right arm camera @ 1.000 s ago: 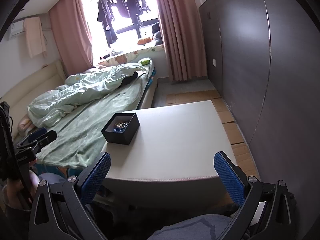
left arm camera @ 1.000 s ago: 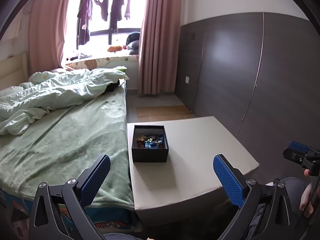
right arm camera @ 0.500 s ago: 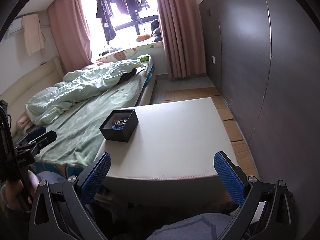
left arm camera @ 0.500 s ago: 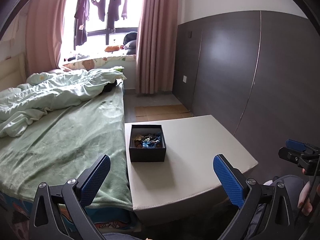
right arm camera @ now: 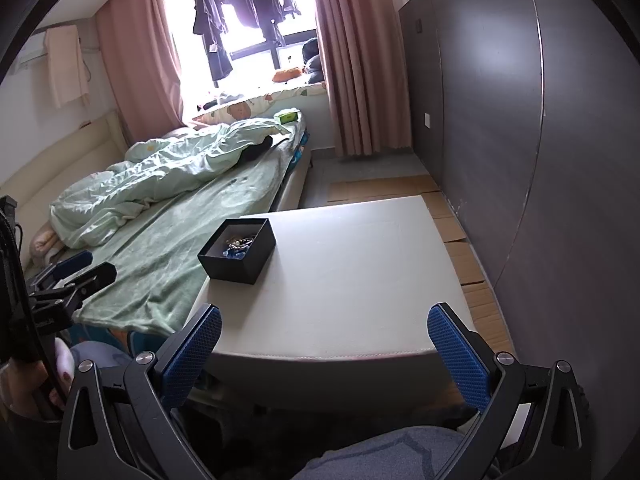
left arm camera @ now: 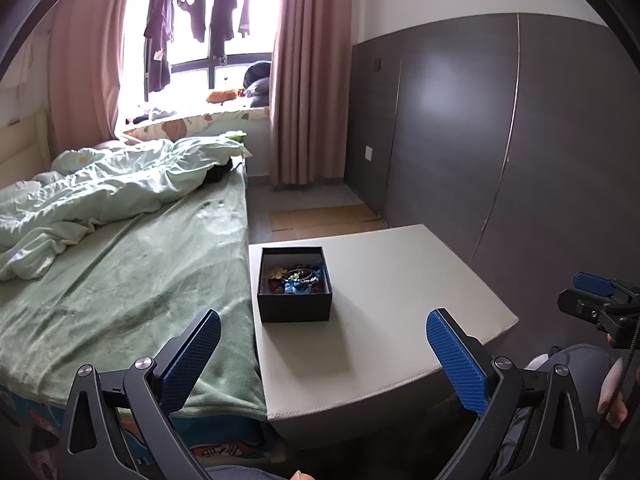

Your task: Organize jewelry

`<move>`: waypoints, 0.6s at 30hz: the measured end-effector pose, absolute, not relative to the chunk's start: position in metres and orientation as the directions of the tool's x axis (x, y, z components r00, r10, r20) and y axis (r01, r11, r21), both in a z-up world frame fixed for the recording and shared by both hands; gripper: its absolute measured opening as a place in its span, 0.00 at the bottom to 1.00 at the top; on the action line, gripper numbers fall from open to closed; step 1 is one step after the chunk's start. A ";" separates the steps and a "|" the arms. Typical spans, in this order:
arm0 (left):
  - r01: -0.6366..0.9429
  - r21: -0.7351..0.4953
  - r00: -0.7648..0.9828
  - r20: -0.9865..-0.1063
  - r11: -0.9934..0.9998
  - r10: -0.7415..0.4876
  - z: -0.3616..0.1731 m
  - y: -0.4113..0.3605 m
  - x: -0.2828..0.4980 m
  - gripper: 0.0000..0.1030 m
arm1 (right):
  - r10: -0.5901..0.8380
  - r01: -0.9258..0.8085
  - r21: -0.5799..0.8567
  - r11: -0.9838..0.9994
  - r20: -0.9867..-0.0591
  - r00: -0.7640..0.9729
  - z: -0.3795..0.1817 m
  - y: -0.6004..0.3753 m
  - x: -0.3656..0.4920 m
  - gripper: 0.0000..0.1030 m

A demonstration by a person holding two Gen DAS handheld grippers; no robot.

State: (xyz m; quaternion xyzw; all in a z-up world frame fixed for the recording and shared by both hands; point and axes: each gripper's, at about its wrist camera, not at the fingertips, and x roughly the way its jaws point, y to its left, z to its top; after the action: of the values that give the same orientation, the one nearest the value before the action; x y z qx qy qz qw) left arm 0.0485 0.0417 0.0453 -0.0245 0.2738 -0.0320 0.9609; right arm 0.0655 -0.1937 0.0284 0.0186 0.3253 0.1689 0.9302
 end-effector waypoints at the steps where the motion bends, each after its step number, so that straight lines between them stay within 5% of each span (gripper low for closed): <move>1: 0.048 -0.067 0.849 -0.522 0.997 -0.076 0.045 0.043 0.048 1.00 | 0.326 -0.302 0.144 0.942 -0.599 0.732 0.029 -0.193 0.065 1.00; 18: 0.045 -0.070 0.863 -0.499 0.996 -0.074 0.048 0.046 0.043 1.00 | 0.320 -0.301 0.136 0.944 -0.603 0.731 0.030 -0.190 0.063 1.00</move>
State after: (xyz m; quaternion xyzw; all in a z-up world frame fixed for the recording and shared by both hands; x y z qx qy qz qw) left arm 0.0429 0.0464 0.0476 -0.0281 0.2595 -0.0310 0.9648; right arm 0.0628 -0.1900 0.0303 0.0144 0.3269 0.1668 0.9301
